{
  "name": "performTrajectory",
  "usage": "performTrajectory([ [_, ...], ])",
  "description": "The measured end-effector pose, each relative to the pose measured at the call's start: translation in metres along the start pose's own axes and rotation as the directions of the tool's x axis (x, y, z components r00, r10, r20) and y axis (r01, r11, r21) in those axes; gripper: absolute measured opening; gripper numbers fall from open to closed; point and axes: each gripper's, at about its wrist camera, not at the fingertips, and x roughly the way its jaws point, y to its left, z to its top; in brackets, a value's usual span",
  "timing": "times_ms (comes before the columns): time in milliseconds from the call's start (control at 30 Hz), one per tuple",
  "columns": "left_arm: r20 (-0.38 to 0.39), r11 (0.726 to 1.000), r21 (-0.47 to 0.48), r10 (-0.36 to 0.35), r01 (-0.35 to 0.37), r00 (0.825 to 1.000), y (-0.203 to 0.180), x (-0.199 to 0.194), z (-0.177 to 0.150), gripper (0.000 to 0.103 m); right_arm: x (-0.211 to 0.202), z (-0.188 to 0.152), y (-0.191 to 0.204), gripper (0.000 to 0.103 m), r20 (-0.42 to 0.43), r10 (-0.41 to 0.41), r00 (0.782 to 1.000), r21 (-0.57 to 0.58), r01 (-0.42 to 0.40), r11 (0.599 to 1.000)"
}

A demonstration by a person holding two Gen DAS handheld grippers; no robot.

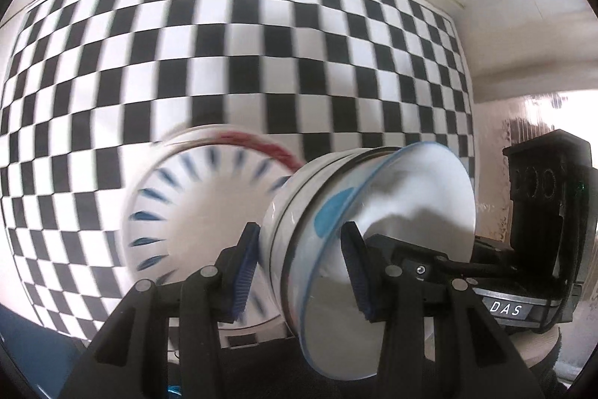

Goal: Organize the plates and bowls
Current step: 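Lift the bowl pile with both grippers and carry it over the plate stack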

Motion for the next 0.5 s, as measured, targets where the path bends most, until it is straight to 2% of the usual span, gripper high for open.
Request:
performTrajectory([
  [233, 0.015, 0.997, -0.071, 0.011, -0.010, 1.000, 0.046, -0.006, -0.010, 0.040, 0.038, -0.006, 0.027, 0.045, -0.056, 0.005, 0.998, -0.037, -0.007, 0.999],
  [500, -0.025, 0.996, -0.084, 0.031, -0.033, 0.999, 0.064, 0.013, -0.008, 0.040, 0.070, -0.004, 0.031, 0.045, -0.082, -0.026, 0.996, -0.033, 0.023, 0.999],
])
